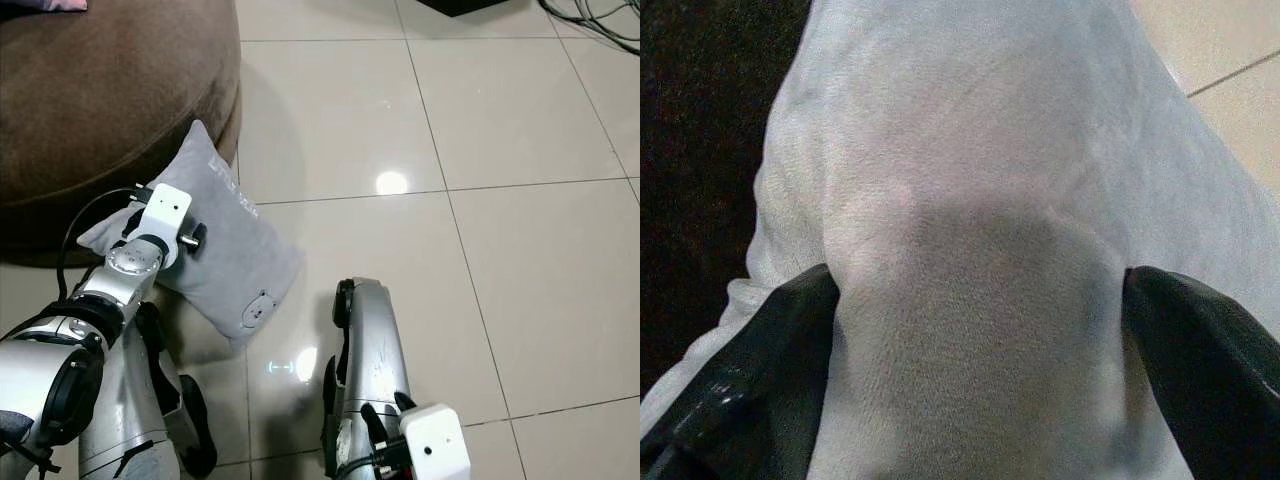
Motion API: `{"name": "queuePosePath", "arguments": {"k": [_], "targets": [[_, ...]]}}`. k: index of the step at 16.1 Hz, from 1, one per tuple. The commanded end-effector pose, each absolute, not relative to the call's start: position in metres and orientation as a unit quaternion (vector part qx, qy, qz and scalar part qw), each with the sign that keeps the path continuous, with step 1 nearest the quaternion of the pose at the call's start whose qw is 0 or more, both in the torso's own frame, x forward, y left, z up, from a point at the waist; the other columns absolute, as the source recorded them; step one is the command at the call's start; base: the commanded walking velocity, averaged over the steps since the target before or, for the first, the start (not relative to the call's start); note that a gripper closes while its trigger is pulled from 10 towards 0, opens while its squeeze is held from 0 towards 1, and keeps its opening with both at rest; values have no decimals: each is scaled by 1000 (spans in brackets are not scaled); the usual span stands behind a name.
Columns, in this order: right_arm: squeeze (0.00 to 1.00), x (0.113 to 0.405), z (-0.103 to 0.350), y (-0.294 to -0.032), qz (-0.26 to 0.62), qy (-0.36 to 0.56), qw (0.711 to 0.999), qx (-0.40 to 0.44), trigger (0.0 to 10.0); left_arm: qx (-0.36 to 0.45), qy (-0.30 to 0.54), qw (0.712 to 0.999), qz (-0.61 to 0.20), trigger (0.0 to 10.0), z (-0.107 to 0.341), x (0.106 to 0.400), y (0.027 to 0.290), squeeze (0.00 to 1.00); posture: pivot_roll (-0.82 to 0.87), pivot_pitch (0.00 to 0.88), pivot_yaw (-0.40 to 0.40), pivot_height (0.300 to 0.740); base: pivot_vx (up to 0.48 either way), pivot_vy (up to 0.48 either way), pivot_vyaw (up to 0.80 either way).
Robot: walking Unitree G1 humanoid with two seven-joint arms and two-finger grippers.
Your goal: Move the pillow to the sofa from floor
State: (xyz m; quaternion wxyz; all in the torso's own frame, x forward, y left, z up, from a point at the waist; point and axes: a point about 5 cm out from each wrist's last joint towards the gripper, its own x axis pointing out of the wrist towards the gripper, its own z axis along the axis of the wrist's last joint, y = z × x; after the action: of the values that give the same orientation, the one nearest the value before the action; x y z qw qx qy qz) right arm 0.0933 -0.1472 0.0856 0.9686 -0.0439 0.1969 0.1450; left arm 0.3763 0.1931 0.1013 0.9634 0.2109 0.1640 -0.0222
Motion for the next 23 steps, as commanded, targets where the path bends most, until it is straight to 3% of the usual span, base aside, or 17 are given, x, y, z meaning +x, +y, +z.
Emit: {"name": "queuePosePath", "arguments": {"k": [1, 7, 8, 9, 10, 23], "targets": [[0, 89, 86, -148, 143, 208, 966, -49, 10000, 198, 187, 962, -26, 10000, 87, 369, 190, 1000, -310, 381, -83, 468, 0, 0, 0], [0, 88, 85, -147, 144, 211, 966, -48, 10000, 161, 176, 971, -26, 10000, 92, 372, 191, 1000, -307, 385, -81, 468, 0, 0, 0], [0, 87, 85, -146, 144, 213, 965, -48, 10000, 168, 179, 969, -22, 10000, 92, 371, 192, 816, -309, 386, -83, 468, 0, 0, 0], [0, 87, 85, -146, 144, 213, 965, -48, 10000, 171, 179, 969, -20, 10000, 92, 371, 193, 816, -309, 386, -83, 468, 0, 0, 0], [0, 86, 85, -147, 144, 214, 965, -48, 10000, 167, 174, 970, -20, 0, 92, 371, 193, 0, -313, 388, -84, 468, 0, 0, 0], [0, 78, 82, -145, 141, 226, 963, -48, 10000, 171, 167, 971, -20, 0, 91, 370, 196, 0, -318, 404, -83, 468, 0, 0, 0]]}}
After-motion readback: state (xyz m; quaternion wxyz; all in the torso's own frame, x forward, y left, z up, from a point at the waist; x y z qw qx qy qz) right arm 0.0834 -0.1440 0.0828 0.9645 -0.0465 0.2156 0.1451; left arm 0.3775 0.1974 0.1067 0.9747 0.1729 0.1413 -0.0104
